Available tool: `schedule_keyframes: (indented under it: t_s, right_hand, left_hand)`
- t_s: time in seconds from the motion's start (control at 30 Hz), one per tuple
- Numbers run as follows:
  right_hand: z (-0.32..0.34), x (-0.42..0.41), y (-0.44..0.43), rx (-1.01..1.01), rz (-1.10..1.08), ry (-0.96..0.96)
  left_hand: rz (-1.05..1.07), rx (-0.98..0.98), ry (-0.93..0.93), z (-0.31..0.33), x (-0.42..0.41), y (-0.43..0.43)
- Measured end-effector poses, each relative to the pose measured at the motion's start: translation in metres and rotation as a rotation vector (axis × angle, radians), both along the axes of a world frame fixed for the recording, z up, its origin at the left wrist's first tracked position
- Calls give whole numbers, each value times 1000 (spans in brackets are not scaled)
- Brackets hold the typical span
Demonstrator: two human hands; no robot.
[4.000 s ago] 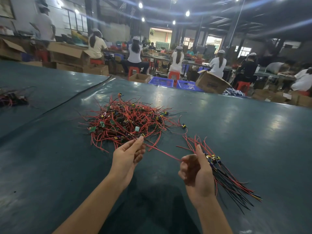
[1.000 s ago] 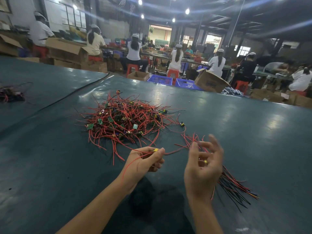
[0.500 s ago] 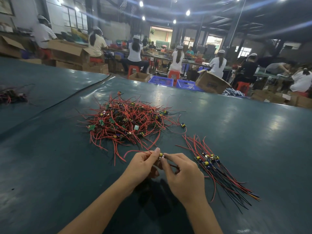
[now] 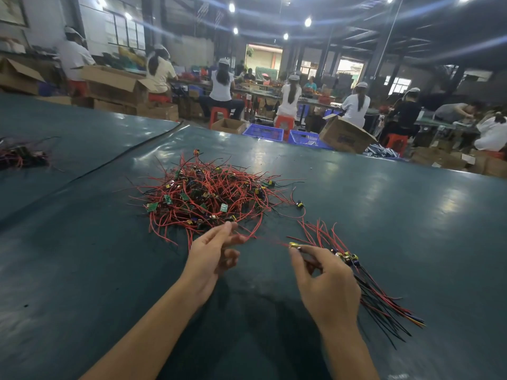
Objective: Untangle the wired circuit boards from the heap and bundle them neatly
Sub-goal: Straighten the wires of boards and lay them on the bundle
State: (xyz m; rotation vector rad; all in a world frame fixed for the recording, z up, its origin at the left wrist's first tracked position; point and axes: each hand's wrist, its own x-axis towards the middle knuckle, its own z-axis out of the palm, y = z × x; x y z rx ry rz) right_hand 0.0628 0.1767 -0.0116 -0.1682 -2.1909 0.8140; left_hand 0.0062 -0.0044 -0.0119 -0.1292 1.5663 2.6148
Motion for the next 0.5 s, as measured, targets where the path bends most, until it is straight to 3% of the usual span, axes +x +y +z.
schedule_keyframes:
  t_s: [0.1,0.23,0.3,0.4,0.5]
  right_hand:
    - [0,-4,16,-108,-181,3]
    - [-2,-7,32,-113,-371,-204]
    - [-2,-6,29,-115,-364,-207]
    - [0,-5,15,-89,-261,-113]
    - [-3,-6,1,-29,-142,2]
  left_hand:
    - [106,-130,99,0,-7,-11]
    - [321,-793,413,-8,-14,-27]
    - [345,-1116,532,-15,-19,-33]
    - [211,-1405,479,-26,-29,-38]
    - [59,-1574,355,-35,-40,-40]
